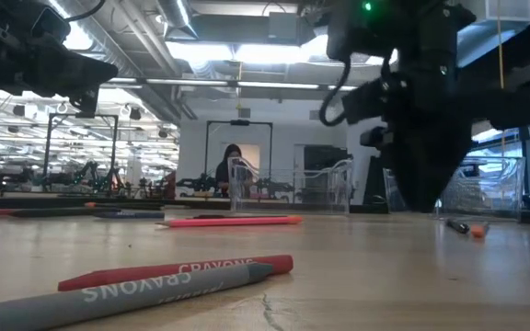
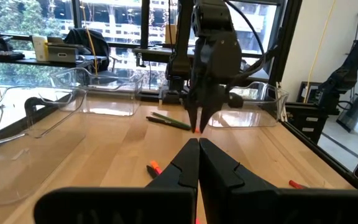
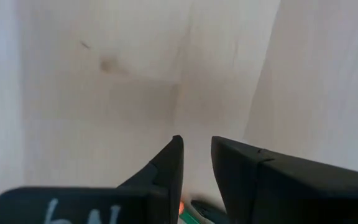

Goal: Sort crayons/erasers/pens/pencils in bins
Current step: Put the green pencil into the top left transparent bin

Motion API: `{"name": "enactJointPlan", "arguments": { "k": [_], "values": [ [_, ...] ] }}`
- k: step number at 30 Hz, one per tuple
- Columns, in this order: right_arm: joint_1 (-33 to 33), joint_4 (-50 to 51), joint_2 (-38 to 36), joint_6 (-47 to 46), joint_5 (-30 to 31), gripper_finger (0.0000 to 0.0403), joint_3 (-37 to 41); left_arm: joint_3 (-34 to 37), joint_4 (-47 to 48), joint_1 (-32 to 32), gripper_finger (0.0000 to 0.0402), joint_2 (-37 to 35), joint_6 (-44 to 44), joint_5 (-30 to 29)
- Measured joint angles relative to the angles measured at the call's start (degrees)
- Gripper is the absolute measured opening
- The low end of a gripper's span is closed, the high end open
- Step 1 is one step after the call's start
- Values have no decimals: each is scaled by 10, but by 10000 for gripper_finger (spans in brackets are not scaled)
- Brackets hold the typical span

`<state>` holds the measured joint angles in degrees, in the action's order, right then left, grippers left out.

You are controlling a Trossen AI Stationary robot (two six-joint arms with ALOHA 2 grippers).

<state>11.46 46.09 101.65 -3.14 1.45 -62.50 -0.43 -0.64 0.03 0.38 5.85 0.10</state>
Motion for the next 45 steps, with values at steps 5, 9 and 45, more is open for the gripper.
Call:
{"name": "enactJointPlan", "arguments": {
  "k": [5, 9, 45],
  "values": [
    [0, 8, 0, -16, 0, 85, 21, 0, 0, 0, 0, 0, 0, 0],
    [0, 21, 0, -12, 0, 85, 22, 0, 0, 0, 0, 0, 0, 0],
    [27, 57, -1, 37, -31, 85, 24, 0, 1, 0, 0, 0, 0, 0]
  ]
}}
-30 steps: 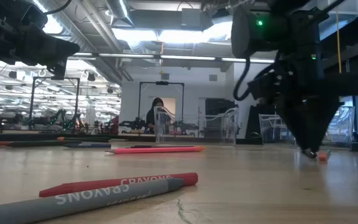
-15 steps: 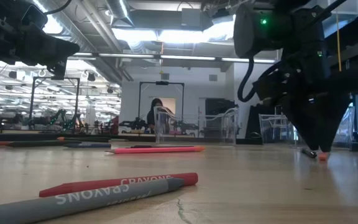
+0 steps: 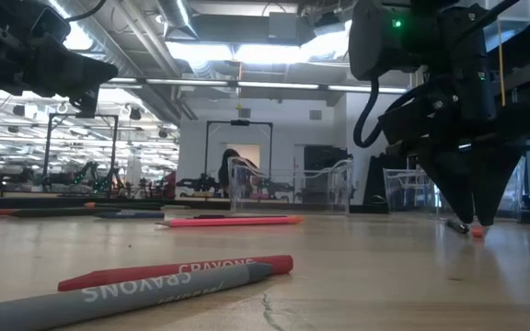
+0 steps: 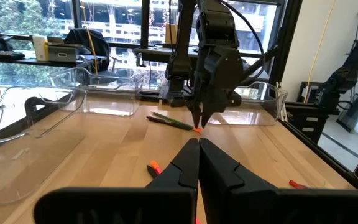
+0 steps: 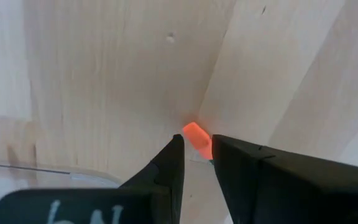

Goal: Sort crayons/erasers/pens/pencils in bins
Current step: Put the green pencil into the top left transparent bin

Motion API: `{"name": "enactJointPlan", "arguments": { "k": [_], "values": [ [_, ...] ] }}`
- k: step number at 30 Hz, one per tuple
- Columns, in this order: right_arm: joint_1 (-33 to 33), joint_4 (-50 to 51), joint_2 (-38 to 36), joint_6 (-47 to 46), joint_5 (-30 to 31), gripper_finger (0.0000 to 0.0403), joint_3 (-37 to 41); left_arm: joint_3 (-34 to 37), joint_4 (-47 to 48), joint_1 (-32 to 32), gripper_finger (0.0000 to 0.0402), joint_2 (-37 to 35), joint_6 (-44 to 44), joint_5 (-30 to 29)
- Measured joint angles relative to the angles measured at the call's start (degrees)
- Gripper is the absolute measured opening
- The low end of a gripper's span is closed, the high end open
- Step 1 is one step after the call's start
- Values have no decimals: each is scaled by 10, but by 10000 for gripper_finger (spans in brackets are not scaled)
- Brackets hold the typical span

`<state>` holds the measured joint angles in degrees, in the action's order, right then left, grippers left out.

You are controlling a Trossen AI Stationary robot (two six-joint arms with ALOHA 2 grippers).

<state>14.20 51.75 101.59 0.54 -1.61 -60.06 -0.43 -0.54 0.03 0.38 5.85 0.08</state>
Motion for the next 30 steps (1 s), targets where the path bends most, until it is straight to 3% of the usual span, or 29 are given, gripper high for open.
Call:
{"name": "enactJointPlan", "arguments": {
  "k": [13, 22, 30],
  "values": [
    [0, -34, -1, -2, 7, 83, 32, 0, 0, 0, 0, 0, 0, 0],
    [0, -36, -1, -1, 10, 22, 32, 0, 0, 0, 0, 0, 0, 0],
    [-2, -45, -1, -18, 10, 23, 34, 0, 0, 0, 0, 0, 0, 0]
  ]
}}
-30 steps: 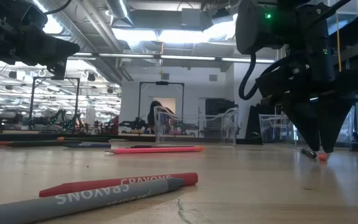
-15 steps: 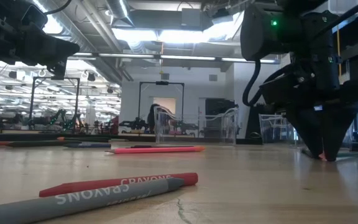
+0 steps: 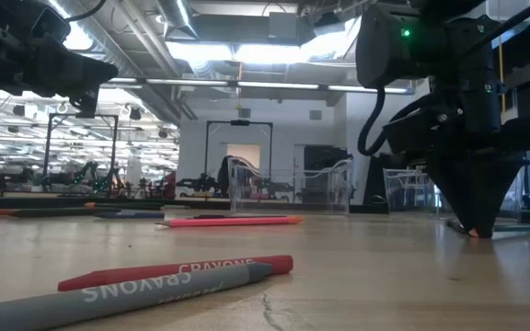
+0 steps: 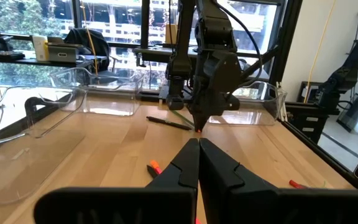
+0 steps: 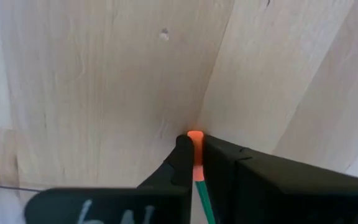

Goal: Sort crayons/erasers/pens/pencils in bins
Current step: Put the green pencil into the top left transparent bin

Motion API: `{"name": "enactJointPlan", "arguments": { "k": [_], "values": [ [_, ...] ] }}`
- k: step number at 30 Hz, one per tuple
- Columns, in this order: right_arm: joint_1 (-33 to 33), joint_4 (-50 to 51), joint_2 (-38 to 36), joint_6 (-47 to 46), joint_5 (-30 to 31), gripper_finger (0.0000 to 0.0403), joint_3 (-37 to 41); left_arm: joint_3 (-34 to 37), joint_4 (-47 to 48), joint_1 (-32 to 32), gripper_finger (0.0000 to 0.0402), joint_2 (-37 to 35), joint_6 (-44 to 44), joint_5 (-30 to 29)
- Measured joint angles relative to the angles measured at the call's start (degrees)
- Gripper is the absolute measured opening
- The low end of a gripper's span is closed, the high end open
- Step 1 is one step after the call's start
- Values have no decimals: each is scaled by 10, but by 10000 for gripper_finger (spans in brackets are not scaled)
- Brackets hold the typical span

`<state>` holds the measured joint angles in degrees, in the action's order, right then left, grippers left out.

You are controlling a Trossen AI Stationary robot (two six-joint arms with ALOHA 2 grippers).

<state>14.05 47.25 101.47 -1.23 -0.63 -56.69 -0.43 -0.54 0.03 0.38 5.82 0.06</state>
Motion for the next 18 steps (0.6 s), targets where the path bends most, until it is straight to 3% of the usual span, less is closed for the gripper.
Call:
{"name": "enactJointPlan", "arguments": {
  "k": [10, 18],
  "values": [
    [-12, -36, 3, -14, 8, 24, -21, -22, -10, 0, 0, 0, 0, -36],
    [-13, -34, 3, -4, 21, 25, -64, -57, 53, 0, 0, 8, -4, -86]
  ]
}}
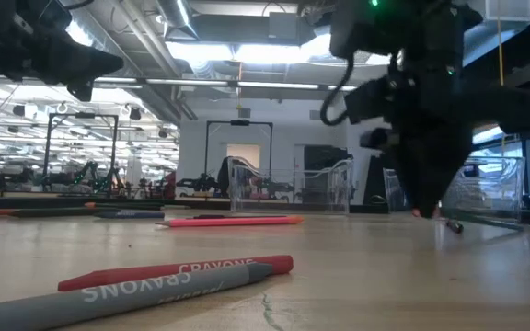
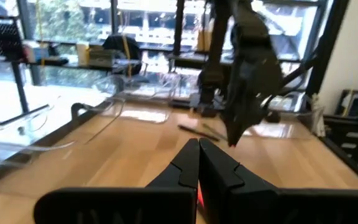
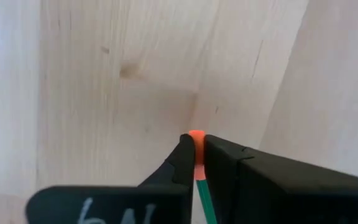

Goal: Sort crayons/erasers/pens/pencils in bins
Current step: Put the green pencil into the top left transparent bin

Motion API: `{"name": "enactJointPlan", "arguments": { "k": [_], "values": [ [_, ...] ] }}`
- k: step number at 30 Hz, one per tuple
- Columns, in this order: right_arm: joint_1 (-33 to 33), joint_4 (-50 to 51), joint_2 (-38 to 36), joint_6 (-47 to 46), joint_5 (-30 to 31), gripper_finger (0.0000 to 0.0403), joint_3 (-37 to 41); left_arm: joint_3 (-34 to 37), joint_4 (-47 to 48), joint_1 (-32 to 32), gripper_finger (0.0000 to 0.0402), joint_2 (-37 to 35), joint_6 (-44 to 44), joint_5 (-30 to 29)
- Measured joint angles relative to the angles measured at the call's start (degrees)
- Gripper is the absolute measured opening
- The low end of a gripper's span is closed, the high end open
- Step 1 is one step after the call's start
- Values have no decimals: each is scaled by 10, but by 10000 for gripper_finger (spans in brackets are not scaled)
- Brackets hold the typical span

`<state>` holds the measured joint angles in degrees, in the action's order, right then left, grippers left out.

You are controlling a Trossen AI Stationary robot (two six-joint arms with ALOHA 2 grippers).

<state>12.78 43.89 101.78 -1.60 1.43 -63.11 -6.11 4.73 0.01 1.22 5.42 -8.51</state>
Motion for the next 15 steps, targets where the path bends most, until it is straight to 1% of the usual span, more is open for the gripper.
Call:
{"name": "enactJointPlan", "arguments": {
  "k": [3, 7, 11, 15],
  "values": [
    [-2, 3, 0, 10, 5, 25, -29, -27, 25, 0, 0, 19, 0, -7],
    [-14, 10, 0, 33, 5, 25, -69, -74, 64, 0, 0, 63, -4, -24],
    [-38, 14, -11, 55, 6, 25, -107, -128, 87, 0, 0, 123, -15, -36],
    [-73, 21, -37, 81, 6, 25, -143, -188, 139, 0, 0, 190, -15, -47]
  ]
}}
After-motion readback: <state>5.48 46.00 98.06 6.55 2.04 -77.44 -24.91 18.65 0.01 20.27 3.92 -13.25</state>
